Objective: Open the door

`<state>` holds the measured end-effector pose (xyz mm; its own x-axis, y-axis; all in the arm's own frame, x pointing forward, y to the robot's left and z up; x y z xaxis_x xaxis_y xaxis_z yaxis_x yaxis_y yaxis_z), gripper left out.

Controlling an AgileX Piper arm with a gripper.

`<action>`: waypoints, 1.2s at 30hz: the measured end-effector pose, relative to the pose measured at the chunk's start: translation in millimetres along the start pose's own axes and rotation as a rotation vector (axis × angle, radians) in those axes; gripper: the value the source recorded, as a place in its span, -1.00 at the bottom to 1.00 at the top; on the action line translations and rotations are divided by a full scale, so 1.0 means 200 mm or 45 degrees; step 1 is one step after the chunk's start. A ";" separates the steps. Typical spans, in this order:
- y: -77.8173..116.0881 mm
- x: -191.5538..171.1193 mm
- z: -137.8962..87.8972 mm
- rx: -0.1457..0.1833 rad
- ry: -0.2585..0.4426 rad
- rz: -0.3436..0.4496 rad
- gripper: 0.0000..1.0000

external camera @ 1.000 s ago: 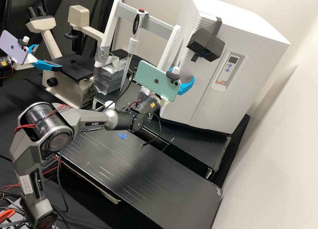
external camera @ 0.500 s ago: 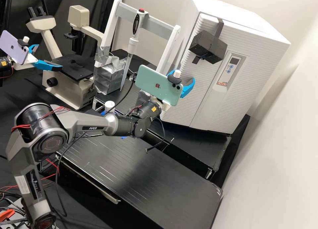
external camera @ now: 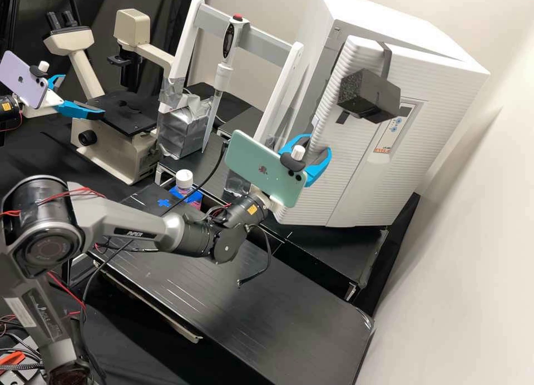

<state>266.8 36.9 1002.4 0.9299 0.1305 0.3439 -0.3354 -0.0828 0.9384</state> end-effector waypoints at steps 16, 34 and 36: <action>0.09 -0.19 0.16 0.065 -0.114 0.207 1.00; -0.03 -0.53 0.06 0.040 -0.095 0.225 1.00; -0.07 -0.56 0.03 0.037 -0.024 0.193 1.00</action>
<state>168.0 18.3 951.0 0.8717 0.0960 0.4806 -0.4679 -0.1288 0.8744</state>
